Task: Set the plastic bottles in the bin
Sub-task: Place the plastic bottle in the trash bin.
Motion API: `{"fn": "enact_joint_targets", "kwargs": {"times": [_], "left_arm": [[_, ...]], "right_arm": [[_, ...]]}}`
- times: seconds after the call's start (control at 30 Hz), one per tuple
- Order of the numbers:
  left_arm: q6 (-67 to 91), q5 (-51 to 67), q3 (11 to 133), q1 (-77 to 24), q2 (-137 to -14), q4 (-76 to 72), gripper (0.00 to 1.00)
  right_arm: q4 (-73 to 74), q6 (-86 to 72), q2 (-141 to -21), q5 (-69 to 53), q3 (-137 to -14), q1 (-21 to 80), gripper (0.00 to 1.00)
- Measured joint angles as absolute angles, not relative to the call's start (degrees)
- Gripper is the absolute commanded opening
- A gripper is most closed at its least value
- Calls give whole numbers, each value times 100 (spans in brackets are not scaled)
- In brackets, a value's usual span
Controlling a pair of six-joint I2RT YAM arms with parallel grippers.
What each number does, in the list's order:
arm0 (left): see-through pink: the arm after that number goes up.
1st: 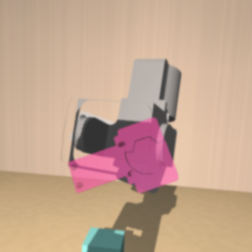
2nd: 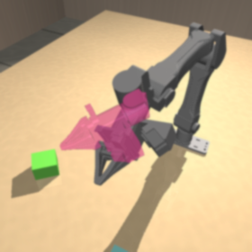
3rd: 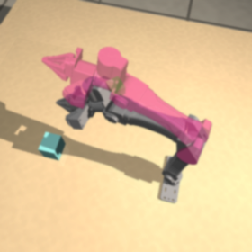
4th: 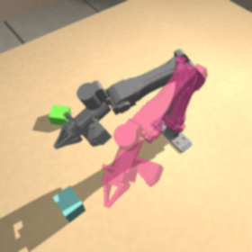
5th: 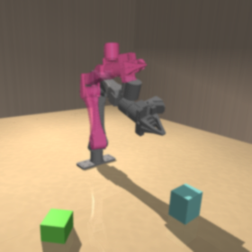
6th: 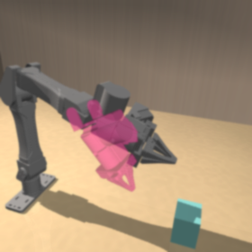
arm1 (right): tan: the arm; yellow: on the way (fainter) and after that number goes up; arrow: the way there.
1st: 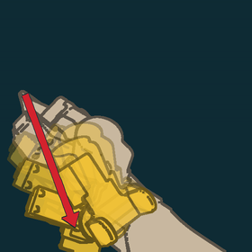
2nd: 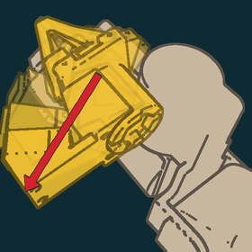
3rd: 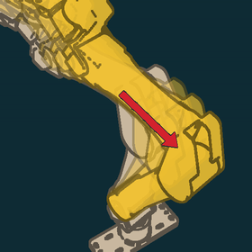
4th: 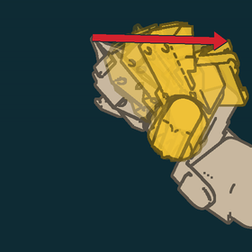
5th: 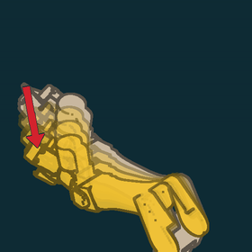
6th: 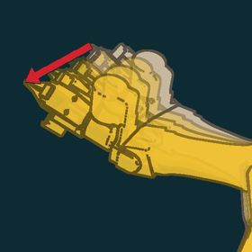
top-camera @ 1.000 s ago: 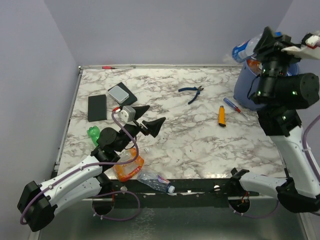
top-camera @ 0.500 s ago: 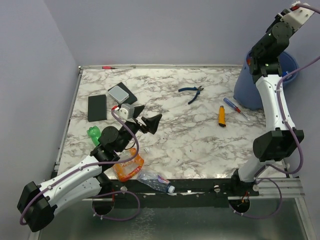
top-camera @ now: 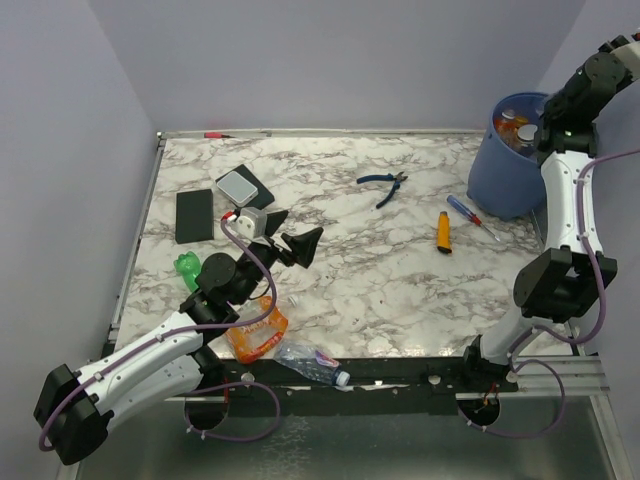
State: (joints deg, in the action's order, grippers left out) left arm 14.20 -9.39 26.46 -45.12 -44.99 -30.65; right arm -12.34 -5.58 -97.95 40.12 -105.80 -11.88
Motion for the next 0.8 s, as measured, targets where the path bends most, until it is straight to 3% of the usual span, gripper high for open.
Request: {"fn": "enact_joint_targets", "kwargs": {"times": [0.43,0.8], "left_arm": [[1435,-937,2659,-4512,-4611,-3057,99],[1459,-926,2659,-4512,-4595,-3057,99]], "right_arm": [[-1107,-1339,-9922,2980,-9717,-1210,0],[-1031,-1365,-9874,2436,-9935,-1245,0]]}}
